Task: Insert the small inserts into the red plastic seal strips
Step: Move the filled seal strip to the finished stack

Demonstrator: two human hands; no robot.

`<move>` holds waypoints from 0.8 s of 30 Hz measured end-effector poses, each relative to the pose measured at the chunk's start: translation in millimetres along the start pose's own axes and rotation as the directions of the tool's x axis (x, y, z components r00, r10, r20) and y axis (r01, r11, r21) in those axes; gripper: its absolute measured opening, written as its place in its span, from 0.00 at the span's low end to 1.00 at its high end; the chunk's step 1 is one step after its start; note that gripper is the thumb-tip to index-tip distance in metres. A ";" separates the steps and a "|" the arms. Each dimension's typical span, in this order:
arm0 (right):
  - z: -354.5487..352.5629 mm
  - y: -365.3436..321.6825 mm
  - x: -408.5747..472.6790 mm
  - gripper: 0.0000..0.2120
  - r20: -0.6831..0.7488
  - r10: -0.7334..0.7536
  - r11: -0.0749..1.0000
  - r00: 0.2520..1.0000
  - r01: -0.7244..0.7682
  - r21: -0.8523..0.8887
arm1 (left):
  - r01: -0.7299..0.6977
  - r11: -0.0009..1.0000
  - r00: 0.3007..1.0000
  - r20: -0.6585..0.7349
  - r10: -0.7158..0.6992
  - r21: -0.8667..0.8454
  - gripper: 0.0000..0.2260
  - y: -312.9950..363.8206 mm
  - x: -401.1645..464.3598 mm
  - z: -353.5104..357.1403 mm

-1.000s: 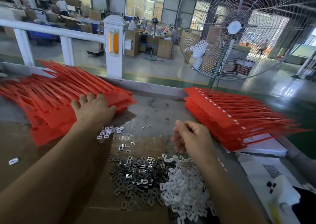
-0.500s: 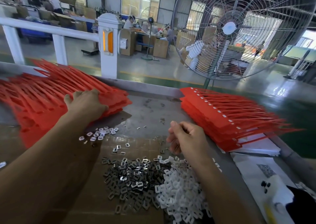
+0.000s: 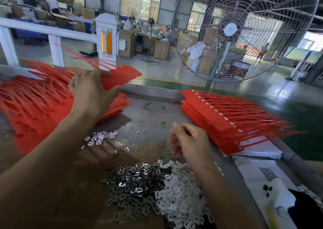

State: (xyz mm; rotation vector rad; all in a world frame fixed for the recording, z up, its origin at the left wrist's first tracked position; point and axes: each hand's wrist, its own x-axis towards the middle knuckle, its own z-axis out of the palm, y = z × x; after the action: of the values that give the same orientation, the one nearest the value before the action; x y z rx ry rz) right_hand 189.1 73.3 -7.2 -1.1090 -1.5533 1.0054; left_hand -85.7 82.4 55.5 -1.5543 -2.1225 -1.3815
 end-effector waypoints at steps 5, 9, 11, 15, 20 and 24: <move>-0.5 -1.9 4.3 0.16 -0.031 0.067 0.973 0.997 -0.058 0.224 | -0.188 0.977 0.981 0.017 0.191 -0.103 0.20 42.8 -31.8 -0.1; -7.1 -13.1 16.6 0.29 -0.030 0.186 0.862 0.982 -0.148 0.484 | -0.367 0.919 0.915 0.120 0.384 -0.141 0.21 66.0 -70.6 15.2; -18.6 -13.7 21.7 0.31 -0.064 0.224 0.787 0.973 -0.141 0.601 | -0.423 0.894 0.875 0.188 0.445 -0.149 0.22 70.0 -88.3 25.6; -39.1 -5.0 23.2 0.26 -0.160 0.274 0.785 0.948 -0.124 0.608 | -0.497 0.853 0.781 0.344 0.521 -0.161 0.24 64.9 -110.5 41.0; -42.3 15.4 23.8 0.07 -0.301 0.090 0.996 0.950 -0.087 0.023 | -0.515 0.835 0.668 0.519 0.533 -0.195 0.25 58.7 -120.9 55.5; -43.1 23.4 24.0 0.07 -0.293 0.094 0.986 0.952 -0.130 -0.106 | -0.417 0.892 0.654 0.623 0.429 -0.176 0.25 49.4 -113.2 51.7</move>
State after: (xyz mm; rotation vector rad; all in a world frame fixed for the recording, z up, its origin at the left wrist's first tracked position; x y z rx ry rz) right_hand 232.0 106.3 -14.7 -1.3784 -1.3432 0.7879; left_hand 23.6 47.3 -13.4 -2.6222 -1.8070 -0.7471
